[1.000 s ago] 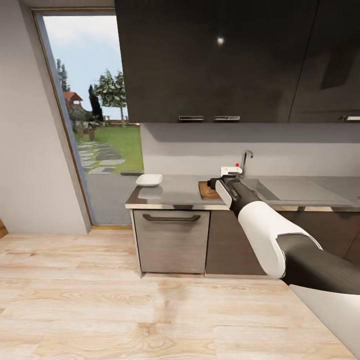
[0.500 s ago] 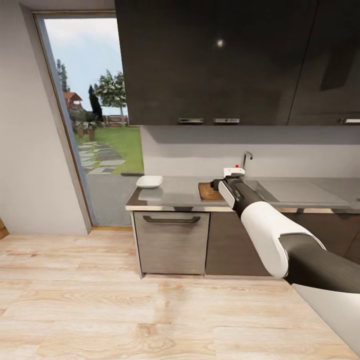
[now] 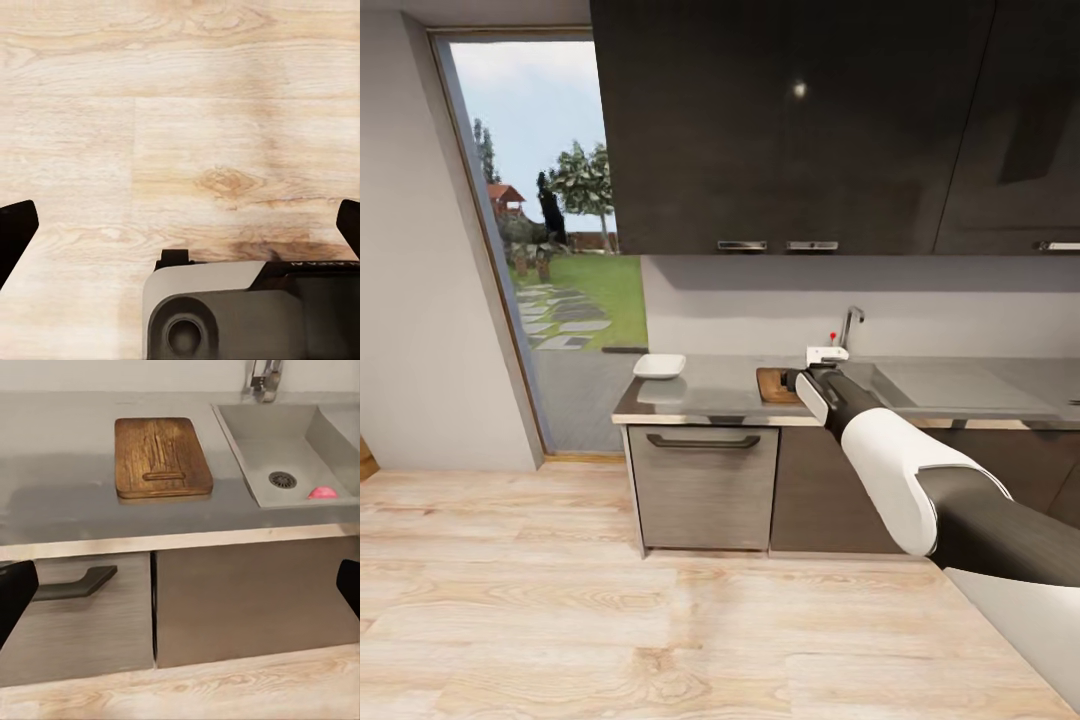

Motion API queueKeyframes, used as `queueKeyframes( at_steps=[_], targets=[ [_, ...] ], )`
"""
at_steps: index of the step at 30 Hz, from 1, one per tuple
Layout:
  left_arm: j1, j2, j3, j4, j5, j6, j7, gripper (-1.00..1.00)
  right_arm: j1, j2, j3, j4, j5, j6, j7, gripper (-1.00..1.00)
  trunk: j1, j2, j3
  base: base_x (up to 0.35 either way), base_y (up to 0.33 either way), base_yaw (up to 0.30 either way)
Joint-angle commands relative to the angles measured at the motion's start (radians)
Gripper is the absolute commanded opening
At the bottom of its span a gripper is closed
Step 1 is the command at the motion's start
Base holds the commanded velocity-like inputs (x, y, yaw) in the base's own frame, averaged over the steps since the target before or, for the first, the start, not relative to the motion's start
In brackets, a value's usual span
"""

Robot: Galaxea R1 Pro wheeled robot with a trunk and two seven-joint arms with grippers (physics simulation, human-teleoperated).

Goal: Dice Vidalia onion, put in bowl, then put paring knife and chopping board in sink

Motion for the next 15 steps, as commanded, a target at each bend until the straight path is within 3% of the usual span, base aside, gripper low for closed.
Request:
queueKeyframes(
  at_steps=[1, 15],
  targets=[
    [0.0, 0.0, 0.0, -0.001, 0.0, -0.002, 0.0, 1.0, 0.0, 0.0, -0.001, 0.001, -0.003, 0.003, -0.004, 1.0, -0.004, 0.006, 0.002, 0.0, 0.0, 0.0],
    [0.0, 0.0, 0.0, -0.002, 0.0, -0.002, 0.0, 1.0, 0.0, 0.0, -0.001, 0.01, -0.004, 0.002, -0.007, 1.0, -0.057, 0.104, 0.046, 0.0, 0.0, 0.0]
  ],
)
